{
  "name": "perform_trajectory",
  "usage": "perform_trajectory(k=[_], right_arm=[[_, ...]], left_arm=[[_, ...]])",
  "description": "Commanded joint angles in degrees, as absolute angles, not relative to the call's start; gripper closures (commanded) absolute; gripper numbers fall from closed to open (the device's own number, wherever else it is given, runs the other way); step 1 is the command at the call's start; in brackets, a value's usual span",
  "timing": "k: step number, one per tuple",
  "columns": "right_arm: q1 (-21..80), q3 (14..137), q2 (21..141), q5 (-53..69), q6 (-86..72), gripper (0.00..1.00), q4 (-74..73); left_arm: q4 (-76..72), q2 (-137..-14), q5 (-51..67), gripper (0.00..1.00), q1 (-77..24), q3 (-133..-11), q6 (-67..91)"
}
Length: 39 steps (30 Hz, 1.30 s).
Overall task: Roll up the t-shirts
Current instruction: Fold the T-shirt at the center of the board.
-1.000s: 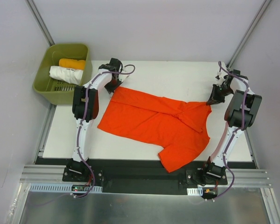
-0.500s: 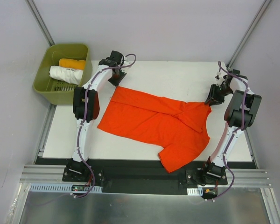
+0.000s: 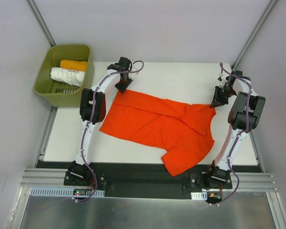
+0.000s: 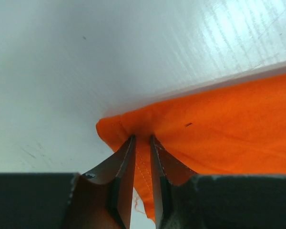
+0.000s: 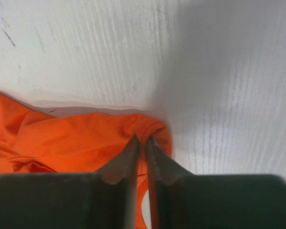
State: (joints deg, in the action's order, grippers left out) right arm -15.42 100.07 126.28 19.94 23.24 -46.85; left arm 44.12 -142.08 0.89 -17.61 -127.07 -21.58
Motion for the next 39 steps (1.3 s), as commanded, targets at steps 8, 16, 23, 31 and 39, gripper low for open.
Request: perform_trajectory(k=[8,16,23,31,39], right_arm=[[-16.0,102.4,122.8,14.0,20.6,0.99,-46.5],[-16.1,101.8,123.3,5.9,20.0,0.99,-46.7],[-16.6,105.7,119.1,13.2,22.1,0.52,-48.2],[-16.6,106.4,114.6,15.3,26.2,0.49,-51.4],[-12.8,107.7,120.2,18.1,30.7,0.84,-52.0]], left_arm=[[44.0,-144.7,-14.5,0.87,-16.8,-124.4,-19.2],[43.9,-143.8,-14.6,0.89,-16.7,-125.2,-18.5],[43.9,-139.5,-11.7,0.83,-17.0,-127.9,-18.1],[43.8,-133.9,-9.4,0.79,-18.2,-128.6,-18.4],[43.8,-135.1,-8.5,0.81,-18.5,-126.4,-19.2]])
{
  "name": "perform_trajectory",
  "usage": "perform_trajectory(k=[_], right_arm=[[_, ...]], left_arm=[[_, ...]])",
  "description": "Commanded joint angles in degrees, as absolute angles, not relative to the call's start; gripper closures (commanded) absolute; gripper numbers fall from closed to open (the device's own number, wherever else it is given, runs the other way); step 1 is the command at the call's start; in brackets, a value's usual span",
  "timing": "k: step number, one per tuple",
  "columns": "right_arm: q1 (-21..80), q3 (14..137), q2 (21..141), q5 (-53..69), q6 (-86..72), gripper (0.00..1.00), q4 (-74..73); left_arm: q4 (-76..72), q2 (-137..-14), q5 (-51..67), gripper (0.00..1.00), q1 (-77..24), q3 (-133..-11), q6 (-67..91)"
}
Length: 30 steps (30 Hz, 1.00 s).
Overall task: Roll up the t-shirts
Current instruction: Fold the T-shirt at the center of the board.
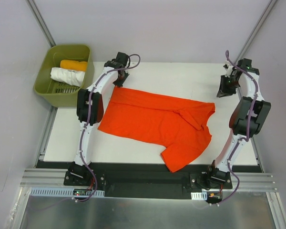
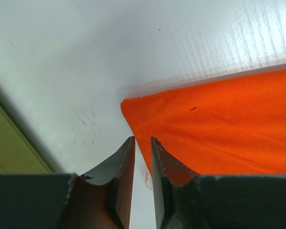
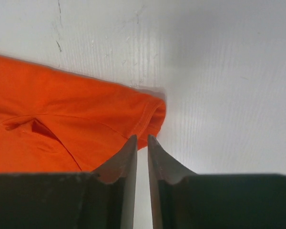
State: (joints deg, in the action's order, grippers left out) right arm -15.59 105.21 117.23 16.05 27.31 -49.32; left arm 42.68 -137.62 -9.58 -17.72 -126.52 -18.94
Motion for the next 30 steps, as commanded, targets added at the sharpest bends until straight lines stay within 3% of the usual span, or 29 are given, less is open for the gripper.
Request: perform_trajectory(k=[1,6,13,17,22,30], right_arm=[[-12.4,107.8,120.8,17.4,31.2,0.9,-52.2],[-11.2,107.8,124.6,14.4,33.8,0.99,-52.8],[-10.7,107.4,128.8,4.5,37.7,0.99,-53.2],[-9.8,114.5,133.6,1.3,39.8,0.99,-54.7],[-7.7,124.5,139.7,0.4,41.7,0.99,-58.5],[-5.4,131.8,144.8,-3.6,41.3,0.99,-52.5]], left_arm=[[43.7,-135.3,-8.5,0.81,-18.6,-126.2,-19.2],[43.9,-137.6,-8.3,0.85,-18.5,-125.9,-20.0],[43.9,-141.8,-10.3,0.86,-18.5,-126.9,-20.4],[45.0,-144.1,-10.6,0.87,-18.3,-127.3,-22.2],[51.8,-151.4,-10.4,0.92,-17.1,-136.1,-22.1],[48.4,-154.3,-12.8,0.93,-14.7,-143.9,-23.2]])
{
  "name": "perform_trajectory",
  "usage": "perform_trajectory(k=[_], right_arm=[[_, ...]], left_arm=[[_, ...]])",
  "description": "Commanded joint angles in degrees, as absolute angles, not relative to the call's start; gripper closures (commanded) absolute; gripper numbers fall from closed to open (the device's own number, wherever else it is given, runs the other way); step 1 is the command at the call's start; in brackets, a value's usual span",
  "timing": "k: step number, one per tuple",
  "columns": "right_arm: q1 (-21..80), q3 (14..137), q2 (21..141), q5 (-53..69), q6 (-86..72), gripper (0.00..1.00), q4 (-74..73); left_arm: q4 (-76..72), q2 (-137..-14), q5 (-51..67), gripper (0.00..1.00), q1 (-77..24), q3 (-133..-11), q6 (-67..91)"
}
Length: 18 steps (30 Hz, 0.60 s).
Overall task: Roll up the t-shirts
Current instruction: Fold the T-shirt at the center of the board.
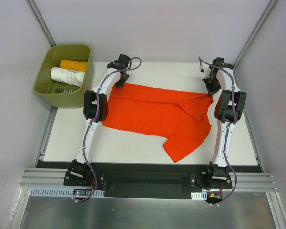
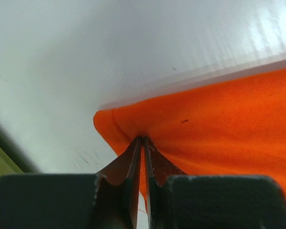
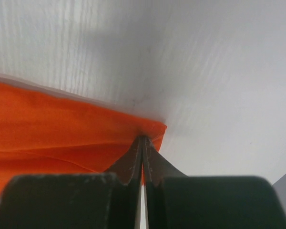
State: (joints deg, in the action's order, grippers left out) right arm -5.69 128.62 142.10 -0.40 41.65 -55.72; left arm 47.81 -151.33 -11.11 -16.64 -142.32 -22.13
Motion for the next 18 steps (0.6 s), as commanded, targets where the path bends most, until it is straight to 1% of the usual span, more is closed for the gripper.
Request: perform_trajectory(k=[1,3,4,5,6,7,8,9,11,12,14,16,17,18], right_arm=[[-5.4,133.8,144.8,-2.3,40.8,0.99,-52.3],[-6.0,134.6,142.8,-1.0,38.3,0.98,-51.1],[-6.2,134.1,140.9,1.9,37.1,0.96,-50.5],[-6.7,132.3,139.1,3.1,36.2,0.92,-48.7],[-6.8,130.4,137.1,3.9,35.3,0.83,-47.6],[-6.8,128.6,132.0,5.3,34.2,0.78,-46.7],[-6.8,124.5,129.6,5.9,33.8,0.72,-45.1],[-6.9,122.6,126.9,6.5,33.3,0.62,-44.5],[-6.9,117.8,120.6,8.0,32.3,0.55,-44.3],[-6.9,116.3,118.8,8.6,32.3,0.51,-44.5],[-6.9,112.7,114.1,11.9,33.0,0.5,-46.1],[-6.9,107.5,111.7,17.3,34.4,0.5,-48.2],[-6.9,106.0,110.5,19.2,36.2,0.51,-51.0],[-6.9,103.3,110.1,21.0,37.1,0.54,-52.6]], left_arm=[[46.9,-153.7,-12.5,0.89,-14.6,-143.9,-23.1],[45.6,-150.7,-10.1,0.85,-14.8,-143.9,-22.9],[44.6,-149.2,-9.3,0.82,-14.9,-143.9,-22.9],[44.0,-147.7,-8.8,0.73,-15.5,-143.8,-22.7],[43.5,-144.3,-6.9,0.68,-15.8,-143.5,-22.7],[42.4,-142.6,-6.0,0.63,-16.2,-142.9,-22.8],[41.8,-140.8,-5.1,0.58,-16.9,-142.1,-22.8],[41.5,-137.1,-3.8,0.5,-17.4,-140.1,-22.9],[41.0,-133.8,-1.7,0.45,-18.1,-137.6,-22.3],[41.1,-131.1,-1.8,0.39,-19.1,-136.8,-21.6],[41.3,-127.7,-0.1,0.33,-20.1,-132.4,-19.3],[41.8,-122.7,2.2,0.21,-21.7,-129.0,-17.0],[42.4,-121.3,3.9,0.21,-22.3,-126.2,-16.4],[44.0,-118.5,5.0,0.21,-22.8,-124.8,-15.7]])
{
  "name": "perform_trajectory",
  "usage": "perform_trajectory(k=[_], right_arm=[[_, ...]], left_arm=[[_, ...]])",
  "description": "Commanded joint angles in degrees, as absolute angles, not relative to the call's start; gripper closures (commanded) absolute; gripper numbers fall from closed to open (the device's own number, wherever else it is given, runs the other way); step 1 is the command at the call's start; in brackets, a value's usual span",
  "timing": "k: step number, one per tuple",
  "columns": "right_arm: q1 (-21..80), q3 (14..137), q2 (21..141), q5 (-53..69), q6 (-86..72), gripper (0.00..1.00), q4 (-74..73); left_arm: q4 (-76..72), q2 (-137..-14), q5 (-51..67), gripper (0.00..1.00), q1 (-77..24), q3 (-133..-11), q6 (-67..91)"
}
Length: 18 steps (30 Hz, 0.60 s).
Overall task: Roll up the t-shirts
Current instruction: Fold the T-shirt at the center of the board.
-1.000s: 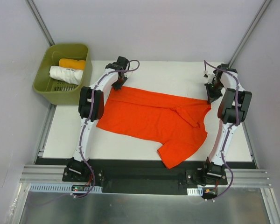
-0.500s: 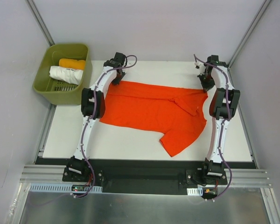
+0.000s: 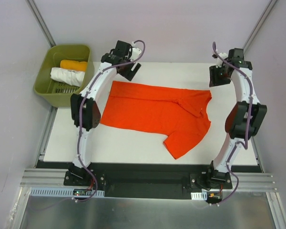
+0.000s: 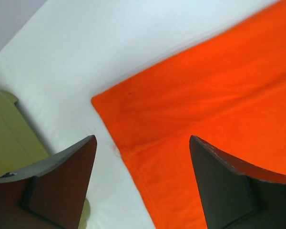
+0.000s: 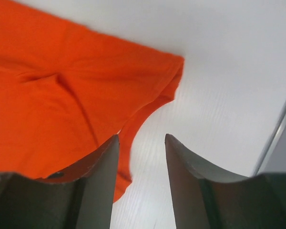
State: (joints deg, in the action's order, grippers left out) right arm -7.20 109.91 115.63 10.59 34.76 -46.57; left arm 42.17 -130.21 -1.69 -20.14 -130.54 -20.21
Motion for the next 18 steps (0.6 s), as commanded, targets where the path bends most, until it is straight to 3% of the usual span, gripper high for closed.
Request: perform_trajectory(k=[1,4,9,18], right_arm=[[-6.8,102.4,110.1,23.4,37.8,0.56,-54.4],[-6.1,99.7,111.5,25.4,40.8,0.62,-60.0],[-5.1,100.6,113.1,27.7,39.2,0.6,-59.4],[-0.1,114.8,124.0,25.7,39.5,0.6,-59.1]], left_arm=[[44.7,-117.2,6.1,0.21,-23.7,-123.5,-14.8],[47.5,-111.9,13.4,0.23,-24.4,-118.0,-13.5],[50.0,-107.0,24.2,0.32,-24.5,-111.2,-15.2],[52.4,-103.6,25.5,0.35,-24.1,-100.9,-17.2]])
